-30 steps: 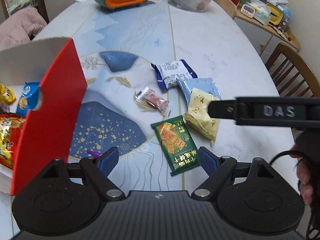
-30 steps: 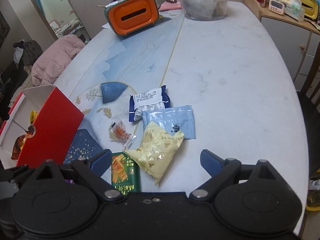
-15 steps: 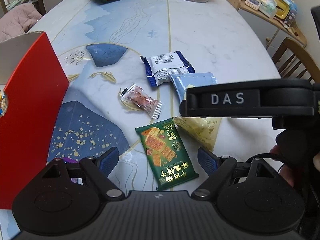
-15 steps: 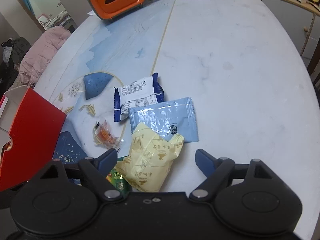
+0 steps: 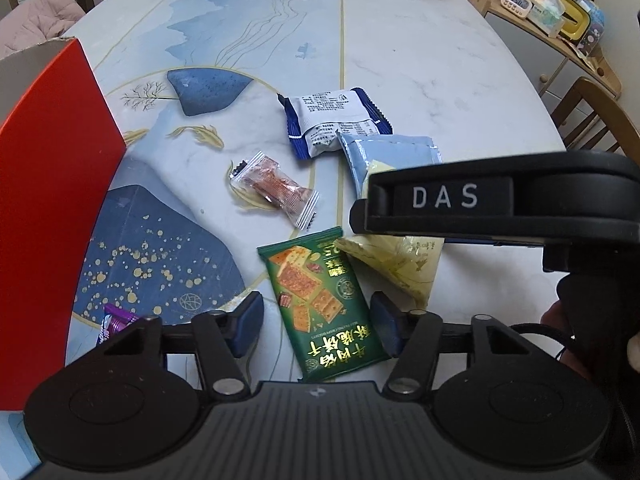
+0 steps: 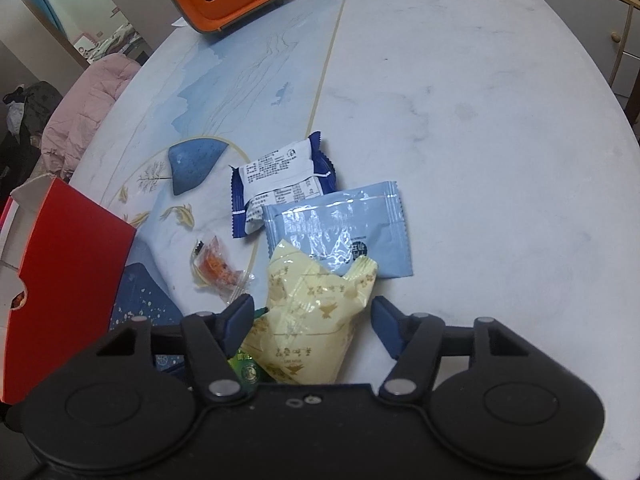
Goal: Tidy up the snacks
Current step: 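Grasp the green cracker packet with the left gripper while the right grasps the pale yellow bag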
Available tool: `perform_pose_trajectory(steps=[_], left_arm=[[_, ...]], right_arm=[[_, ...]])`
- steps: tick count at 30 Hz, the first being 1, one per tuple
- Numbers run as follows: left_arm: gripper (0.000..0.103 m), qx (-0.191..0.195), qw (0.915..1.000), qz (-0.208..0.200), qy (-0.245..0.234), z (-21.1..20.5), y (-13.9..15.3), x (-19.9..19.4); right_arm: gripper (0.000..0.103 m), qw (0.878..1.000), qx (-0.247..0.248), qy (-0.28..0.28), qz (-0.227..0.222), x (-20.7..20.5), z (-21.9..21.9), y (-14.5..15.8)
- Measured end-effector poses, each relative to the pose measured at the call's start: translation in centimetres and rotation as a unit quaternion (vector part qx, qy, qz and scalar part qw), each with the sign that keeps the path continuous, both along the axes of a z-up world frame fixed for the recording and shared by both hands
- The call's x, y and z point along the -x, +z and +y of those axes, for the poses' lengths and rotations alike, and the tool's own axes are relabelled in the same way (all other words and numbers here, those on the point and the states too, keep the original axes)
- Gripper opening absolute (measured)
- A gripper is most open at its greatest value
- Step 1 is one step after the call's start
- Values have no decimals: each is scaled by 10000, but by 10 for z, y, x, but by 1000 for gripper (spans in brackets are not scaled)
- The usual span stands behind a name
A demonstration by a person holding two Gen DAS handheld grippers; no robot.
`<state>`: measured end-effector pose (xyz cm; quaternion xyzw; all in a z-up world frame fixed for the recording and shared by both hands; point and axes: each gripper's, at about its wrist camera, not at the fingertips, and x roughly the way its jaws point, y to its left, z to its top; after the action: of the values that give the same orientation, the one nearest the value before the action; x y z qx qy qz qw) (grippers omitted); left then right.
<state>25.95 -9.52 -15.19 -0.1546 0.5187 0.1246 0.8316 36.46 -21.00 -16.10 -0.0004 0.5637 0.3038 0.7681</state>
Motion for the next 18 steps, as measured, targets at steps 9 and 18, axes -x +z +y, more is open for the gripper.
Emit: perform_pose_trajectory(steps=[9, 18], left_arm=[[45, 39, 10000, -5, -5, 2, 2, 3], [23, 145, 9998, -104, 92, 12, 9, 14]], right_arm=[[44, 10000, -86, -7, -46, 3, -1, 3], [41, 9998, -107, -74, -120, 11, -9, 10]])
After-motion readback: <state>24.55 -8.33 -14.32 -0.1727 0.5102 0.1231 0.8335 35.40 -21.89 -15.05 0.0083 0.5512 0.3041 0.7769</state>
